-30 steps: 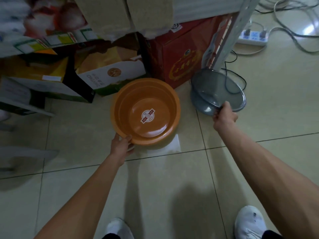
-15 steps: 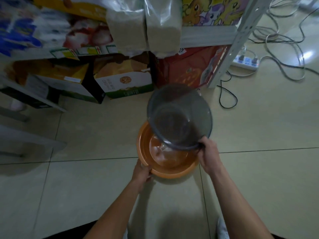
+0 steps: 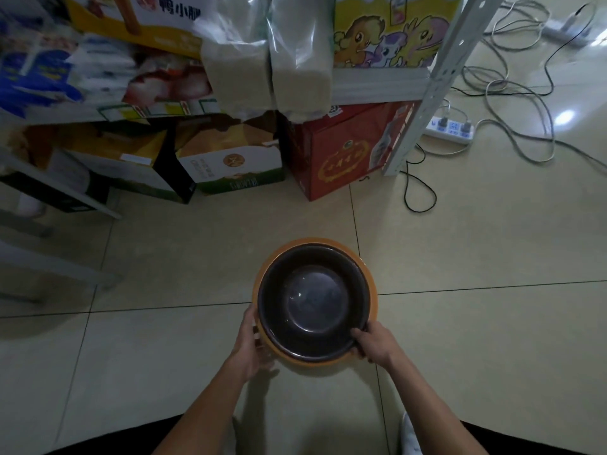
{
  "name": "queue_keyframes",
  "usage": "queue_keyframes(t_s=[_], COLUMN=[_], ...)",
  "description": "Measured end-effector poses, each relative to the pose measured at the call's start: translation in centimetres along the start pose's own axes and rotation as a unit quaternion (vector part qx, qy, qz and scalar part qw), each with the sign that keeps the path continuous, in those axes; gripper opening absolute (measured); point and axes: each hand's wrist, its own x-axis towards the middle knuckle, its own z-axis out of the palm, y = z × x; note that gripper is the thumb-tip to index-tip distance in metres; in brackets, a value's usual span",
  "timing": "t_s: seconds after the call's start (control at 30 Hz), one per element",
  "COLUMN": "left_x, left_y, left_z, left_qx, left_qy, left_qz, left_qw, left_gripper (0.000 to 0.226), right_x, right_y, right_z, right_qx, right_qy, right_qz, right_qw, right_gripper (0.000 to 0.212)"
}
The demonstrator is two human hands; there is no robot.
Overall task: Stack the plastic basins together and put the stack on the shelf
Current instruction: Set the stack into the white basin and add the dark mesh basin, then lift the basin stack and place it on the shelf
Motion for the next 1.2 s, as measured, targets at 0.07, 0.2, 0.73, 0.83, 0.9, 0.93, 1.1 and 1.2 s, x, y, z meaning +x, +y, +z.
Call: queue_keyframes(t_s=[0.07,0.2,0.73,0.83,0.9,0.93,1.1,1.2], left_x=[0.1,1.3,-3.1,-7.8,-11.1,-12.9,-21.9,-26.7], left_y=[0.0,0.3,3.8,6.3,8.3,9.3,13.6,15.3], left_z=[0.1,-0.1,-0.3,0.2,0.4,0.5,0.7,0.7], left_qx=[0.035,0.086,0.176,0.175,0.169,0.170,0.154,0.139], left_qy=[-0.001,0.054,0.018,0.013,0.005,-0.003,-0.015,-0.019], left_qz=[0.028,0.084,0.048,0.095,0.123,0.137,0.216,0.251], left_qw=[0.999,0.991,0.983,0.980,0.978,0.976,0.964,0.958], left_gripper=[0.051,0.038,0.040,0.036,0.028,0.024,0.023,0.021], right_x=[-0.1,0.2,-1.8,-2.1,-5.0,-5.7,-8.9,-12.0], right_y=[0.0,-0.2,-0.3,-0.9,-4.0,-5.2,-11.4,-15.2], right_z=[-0.2,-1.0,-2.3,-3.9,-5.9,-6.9,-11.7,-14.4], right_qx=[-0.076,-0.074,0.091,0.098,0.125,0.142,0.188,0.197], right_qy=[0.046,0.156,0.085,0.089,0.097,0.105,0.150,0.169], right_qz=[0.029,0.070,0.067,0.030,0.002,-0.014,-0.111,-0.154], right_qw=[0.996,0.983,0.990,0.991,0.987,0.984,0.964,0.953], right_gripper=[0.040,0.055,0.038,0.052,0.051,0.046,0.057,0.058])
